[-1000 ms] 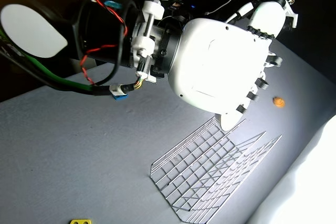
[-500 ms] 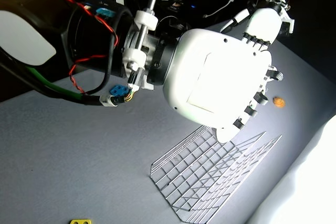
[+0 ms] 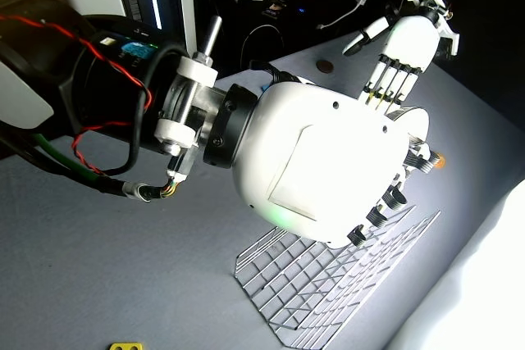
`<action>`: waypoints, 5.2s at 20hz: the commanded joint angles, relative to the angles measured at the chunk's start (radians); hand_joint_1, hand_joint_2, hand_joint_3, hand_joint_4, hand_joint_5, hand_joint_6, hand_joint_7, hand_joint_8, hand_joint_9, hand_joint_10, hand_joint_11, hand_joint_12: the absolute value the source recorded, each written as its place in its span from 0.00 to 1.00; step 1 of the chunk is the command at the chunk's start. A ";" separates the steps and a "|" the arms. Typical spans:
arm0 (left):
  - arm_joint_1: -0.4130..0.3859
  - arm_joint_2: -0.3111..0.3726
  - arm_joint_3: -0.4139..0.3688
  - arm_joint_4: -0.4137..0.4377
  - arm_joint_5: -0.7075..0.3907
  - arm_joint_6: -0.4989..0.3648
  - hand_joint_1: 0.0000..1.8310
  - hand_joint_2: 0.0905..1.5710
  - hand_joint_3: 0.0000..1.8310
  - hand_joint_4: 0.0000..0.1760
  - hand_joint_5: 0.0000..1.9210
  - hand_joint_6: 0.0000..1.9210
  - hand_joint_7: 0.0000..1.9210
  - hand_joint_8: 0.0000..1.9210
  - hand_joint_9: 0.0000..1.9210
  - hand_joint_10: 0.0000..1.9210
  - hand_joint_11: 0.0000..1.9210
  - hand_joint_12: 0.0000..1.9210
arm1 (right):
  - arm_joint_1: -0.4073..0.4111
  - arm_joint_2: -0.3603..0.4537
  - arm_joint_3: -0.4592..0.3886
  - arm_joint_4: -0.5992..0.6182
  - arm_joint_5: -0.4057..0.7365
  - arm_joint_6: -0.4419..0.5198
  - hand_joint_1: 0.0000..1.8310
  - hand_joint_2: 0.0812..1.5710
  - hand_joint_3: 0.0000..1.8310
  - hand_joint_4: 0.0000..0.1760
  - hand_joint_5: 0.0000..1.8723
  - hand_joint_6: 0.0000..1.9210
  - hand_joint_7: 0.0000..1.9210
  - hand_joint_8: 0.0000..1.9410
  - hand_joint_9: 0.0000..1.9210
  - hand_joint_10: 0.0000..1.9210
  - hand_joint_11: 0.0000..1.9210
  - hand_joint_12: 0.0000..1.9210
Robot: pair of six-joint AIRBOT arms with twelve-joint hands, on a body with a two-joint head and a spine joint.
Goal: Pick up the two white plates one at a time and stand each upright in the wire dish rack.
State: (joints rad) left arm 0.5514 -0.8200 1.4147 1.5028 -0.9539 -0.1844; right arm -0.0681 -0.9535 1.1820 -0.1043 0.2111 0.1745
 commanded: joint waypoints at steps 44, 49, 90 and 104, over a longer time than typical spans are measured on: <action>0.096 -0.068 0.084 -0.063 0.027 -0.006 0.00 0.65 0.00 0.00 0.00 0.00 0.00 0.00 0.00 0.00 0.00 0.00 | -0.053 -0.070 0.206 -0.084 -0.024 0.223 0.75 0.67 0.00 0.00 0.51 0.52 0.56 0.42 0.51 0.54 0.46 0.49; 0.095 -0.071 0.092 -0.063 0.027 -0.004 0.00 0.65 0.00 0.00 0.00 0.00 0.00 0.00 0.00 0.00 0.00 0.00 | -0.082 -0.079 0.222 -0.077 -0.024 0.220 0.76 0.67 0.00 0.00 0.52 0.50 0.56 0.40 0.52 0.52 0.46 0.50; 0.130 -0.085 0.118 -0.063 0.047 0.011 0.00 0.65 0.00 0.00 0.00 0.00 0.00 0.00 0.00 0.00 0.00 0.00 | -0.175 -0.131 0.282 -0.066 0.048 0.200 0.61 0.65 0.00 0.00 0.30 0.00 0.31 0.00 0.29 0.00 0.05 0.58; 0.137 -0.087 0.123 -0.063 0.048 0.011 0.00 0.65 0.00 0.00 0.00 0.00 0.00 0.00 0.00 0.00 0.00 0.00 | -0.088 -0.086 0.213 -0.067 0.109 0.162 0.60 0.68 0.00 0.00 0.29 0.00 0.28 0.00 0.25 0.00 0.01 0.59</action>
State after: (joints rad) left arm 0.6903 -0.9085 1.5314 1.4883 -0.8841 -0.1761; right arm -0.1688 -1.0477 1.3899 -0.1951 0.1844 0.3206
